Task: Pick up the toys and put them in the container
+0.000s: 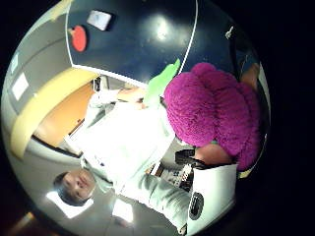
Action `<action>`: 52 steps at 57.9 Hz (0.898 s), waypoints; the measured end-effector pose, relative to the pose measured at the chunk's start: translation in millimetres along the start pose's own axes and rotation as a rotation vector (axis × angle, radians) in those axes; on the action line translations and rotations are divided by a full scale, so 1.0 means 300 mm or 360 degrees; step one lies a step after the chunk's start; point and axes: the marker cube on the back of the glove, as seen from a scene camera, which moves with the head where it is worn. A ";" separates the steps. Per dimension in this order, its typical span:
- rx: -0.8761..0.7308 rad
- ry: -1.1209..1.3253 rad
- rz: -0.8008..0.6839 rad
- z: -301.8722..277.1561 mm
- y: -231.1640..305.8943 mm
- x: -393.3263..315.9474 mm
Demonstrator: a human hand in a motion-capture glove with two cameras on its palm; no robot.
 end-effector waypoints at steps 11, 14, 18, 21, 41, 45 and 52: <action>0.0396 0.0249 -0.0595 -0.353 0.138 -0.104; 0.0520 0.0202 -0.0419 -0.421 0.152 -0.207; 0.0638 0.0159 -0.0559 -0.505 0.153 -0.270; 0.0746 0.0154 -0.0555 -0.566 0.123 -0.310; 0.0985 -0.0009 -0.0234 -0.656 -0.131 -0.331; 0.0937 0.0012 -0.0027 -0.648 -0.196 -0.235; 0.1037 0.0004 -0.0319 -0.612 -0.149 -0.282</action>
